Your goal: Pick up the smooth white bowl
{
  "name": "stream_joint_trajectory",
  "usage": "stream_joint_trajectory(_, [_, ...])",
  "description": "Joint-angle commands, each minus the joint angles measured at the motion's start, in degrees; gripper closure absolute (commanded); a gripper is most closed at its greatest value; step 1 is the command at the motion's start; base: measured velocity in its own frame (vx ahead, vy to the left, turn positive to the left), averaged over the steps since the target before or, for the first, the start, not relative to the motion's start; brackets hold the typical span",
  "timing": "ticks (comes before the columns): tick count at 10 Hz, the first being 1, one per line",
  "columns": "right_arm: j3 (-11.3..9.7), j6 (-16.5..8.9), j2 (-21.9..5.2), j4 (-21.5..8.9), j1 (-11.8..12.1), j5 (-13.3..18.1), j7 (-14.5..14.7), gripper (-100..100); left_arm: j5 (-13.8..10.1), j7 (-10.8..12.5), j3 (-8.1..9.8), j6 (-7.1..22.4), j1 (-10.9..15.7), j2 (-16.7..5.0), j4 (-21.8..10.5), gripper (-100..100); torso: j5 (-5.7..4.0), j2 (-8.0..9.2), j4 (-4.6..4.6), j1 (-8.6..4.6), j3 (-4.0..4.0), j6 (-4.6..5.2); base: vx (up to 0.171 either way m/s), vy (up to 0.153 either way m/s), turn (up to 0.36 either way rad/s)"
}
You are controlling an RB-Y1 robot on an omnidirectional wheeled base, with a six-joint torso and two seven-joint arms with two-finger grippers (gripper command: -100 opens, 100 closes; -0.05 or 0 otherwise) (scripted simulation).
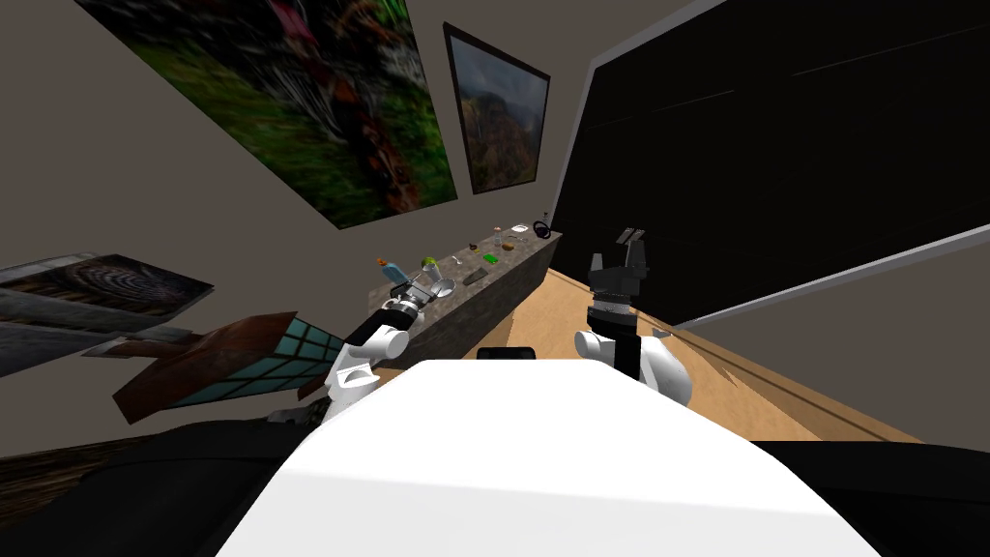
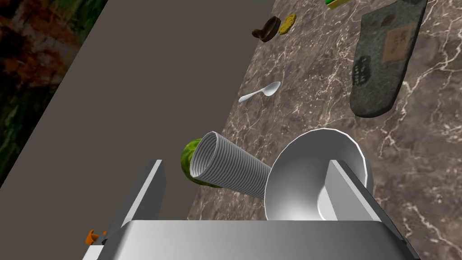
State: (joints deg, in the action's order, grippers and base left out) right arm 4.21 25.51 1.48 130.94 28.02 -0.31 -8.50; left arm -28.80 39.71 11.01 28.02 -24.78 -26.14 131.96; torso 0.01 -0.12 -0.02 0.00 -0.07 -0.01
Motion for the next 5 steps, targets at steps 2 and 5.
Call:
stream_joint_trajectory(2, [0.0, 0.0, 0.0, 0.0, 0.0, 0.0, 0.0, 0, -1.0, 1.3, 0.36, 3.8, -0.2, -1.6, 0.1, -100, 0.0, -0.03, 0.0, 0.0, -0.01, 0.0, 0.03, -0.003, -0.027])
stream_joint_trajectory(5, [0.0, 0.0, 0.0, 0.0, 0.0, 0.0, 0.0, 0, -2.4, 3.5, 0.87, 8.4, -0.2, -4.4, 0.0, -100, -0.01, -0.04, -0.01, -0.03, -0.02, 0.0, 0.037, -0.012, -0.03])
